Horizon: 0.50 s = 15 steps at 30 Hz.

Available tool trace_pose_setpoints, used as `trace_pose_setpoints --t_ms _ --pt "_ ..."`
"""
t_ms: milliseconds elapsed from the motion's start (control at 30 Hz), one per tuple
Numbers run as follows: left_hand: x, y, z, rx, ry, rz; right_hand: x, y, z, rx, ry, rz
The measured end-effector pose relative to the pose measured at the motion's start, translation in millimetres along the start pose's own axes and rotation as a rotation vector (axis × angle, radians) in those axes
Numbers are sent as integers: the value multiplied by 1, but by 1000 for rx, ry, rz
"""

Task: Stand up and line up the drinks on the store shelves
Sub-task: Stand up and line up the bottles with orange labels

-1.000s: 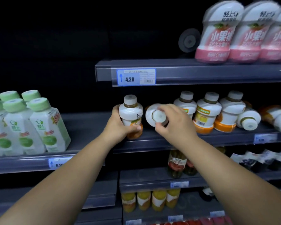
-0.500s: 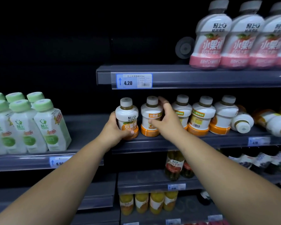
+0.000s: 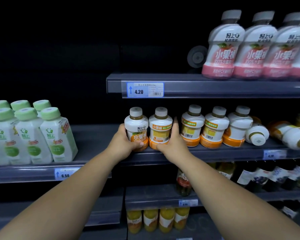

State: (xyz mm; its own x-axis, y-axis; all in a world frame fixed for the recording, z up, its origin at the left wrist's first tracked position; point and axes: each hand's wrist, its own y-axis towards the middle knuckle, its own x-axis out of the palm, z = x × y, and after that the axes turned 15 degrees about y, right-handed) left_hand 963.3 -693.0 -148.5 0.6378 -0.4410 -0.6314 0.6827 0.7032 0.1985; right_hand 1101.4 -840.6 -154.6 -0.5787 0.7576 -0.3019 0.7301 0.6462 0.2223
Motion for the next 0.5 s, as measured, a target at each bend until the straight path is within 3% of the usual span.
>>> trace_pose_setpoints --t_ms 100,233,367,500 --pt "1 0 -2 0 14 5 2 4 0 -3 -36 94" --pt "0 1 -2 1 33 -8 7 3 -1 22 -13 22" --pt "0 1 -3 6 45 -7 5 7 0 27 -57 99" --pt "-5 4 -4 -14 40 -57 7 1 2 9 -11 36"
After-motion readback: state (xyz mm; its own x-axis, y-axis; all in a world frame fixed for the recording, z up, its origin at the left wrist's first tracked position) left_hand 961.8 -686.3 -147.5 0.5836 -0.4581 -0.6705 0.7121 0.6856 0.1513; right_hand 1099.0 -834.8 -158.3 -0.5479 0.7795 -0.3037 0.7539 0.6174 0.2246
